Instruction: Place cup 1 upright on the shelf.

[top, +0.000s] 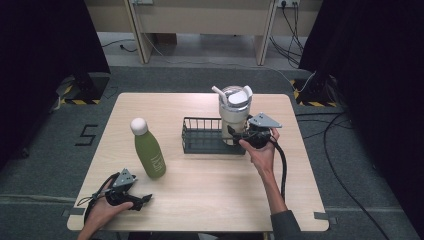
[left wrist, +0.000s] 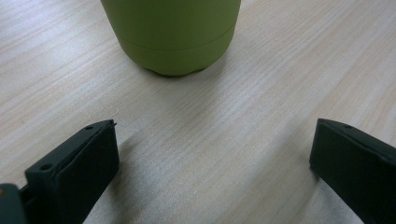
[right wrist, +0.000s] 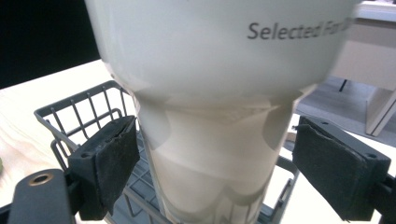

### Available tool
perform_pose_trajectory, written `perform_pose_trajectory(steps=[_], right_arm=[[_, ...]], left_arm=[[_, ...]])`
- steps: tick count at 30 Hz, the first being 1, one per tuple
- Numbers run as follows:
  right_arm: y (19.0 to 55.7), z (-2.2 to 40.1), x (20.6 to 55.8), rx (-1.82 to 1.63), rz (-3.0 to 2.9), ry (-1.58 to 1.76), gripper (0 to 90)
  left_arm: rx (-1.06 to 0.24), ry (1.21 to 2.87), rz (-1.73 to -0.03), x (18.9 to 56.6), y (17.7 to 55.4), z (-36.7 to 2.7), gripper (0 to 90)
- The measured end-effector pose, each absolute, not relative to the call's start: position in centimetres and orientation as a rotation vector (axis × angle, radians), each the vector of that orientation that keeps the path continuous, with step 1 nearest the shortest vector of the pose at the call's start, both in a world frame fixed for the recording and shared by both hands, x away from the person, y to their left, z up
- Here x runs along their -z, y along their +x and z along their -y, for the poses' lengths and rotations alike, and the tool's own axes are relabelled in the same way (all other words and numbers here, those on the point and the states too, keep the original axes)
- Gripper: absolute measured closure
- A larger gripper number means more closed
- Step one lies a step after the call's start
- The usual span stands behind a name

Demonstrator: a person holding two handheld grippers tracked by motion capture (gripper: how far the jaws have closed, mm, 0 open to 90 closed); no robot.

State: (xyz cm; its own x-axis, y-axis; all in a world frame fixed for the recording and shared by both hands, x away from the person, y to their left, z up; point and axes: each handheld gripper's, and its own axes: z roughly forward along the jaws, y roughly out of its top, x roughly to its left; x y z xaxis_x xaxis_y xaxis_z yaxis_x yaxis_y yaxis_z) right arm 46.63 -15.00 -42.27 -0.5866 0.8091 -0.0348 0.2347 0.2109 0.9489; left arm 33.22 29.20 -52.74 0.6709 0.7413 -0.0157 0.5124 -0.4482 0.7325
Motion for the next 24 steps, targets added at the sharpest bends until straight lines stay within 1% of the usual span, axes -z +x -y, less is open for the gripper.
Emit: perform_pose_trajectory(steps=[15,24], right_arm=[[44.4,15.8,41.6,-1.361,-1.958,0.917,14.9],[43.1,17.3,41.8,-1.334,-1.960,0.923,15.0]], left_arm=[[-0.399,2.148,-0.963,52.7,33.2,-29.2,0.6],[-0.399,2.148,-0.962,52.7,33.2,-29.2,0.6]])
